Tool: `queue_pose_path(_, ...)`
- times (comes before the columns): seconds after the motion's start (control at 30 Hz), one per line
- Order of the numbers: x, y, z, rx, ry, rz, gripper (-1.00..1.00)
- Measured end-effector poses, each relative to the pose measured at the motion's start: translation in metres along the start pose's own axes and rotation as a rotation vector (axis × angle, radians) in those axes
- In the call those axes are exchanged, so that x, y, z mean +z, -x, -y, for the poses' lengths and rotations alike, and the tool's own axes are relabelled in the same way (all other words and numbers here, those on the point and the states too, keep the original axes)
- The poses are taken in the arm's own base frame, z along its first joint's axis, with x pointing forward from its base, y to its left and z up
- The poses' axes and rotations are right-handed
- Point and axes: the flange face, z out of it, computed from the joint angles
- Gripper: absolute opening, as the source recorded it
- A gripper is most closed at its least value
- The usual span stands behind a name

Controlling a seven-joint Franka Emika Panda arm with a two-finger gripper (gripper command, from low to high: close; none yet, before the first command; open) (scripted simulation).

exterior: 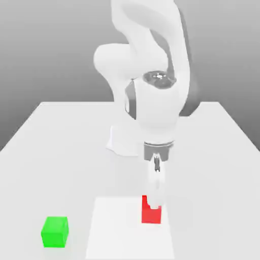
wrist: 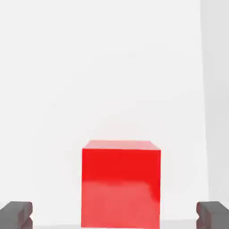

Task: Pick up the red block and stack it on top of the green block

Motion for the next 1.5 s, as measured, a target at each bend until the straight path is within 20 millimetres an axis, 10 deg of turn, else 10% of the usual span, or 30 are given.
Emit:
queue_pose_path(0.17,0.034,-0.002,-0.002,-0.001,0.002,-0.003,0.00)
queue_pose_path(0.2,0.040,-0.003,-0.002,-0.003,0.002,-0.005,-1.00)
queue_pose_path(0.43,0.042,-0.003,-0.002,-0.003,0.002,-0.003,-1.00)
queue_pose_path(0.8,-0.022,0.000,0.000,-0.007,0.001,-0.004,-1.00)
queue_pose_path(1.17,-0.056,-0.103,0.198,0.390,0.001,-0.004,-1.00)
queue_pose_path(1.33,-0.014,-0.114,0.216,0.414,-0.002,-0.006,-1.00)
queue_pose_path(1.37,-0.002,-0.115,0.215,0.414,-0.001,-0.006,1.00)
queue_pose_path(1.5,-0.002,-0.115,0.215,0.414,-0.001,-0.006,1.00)
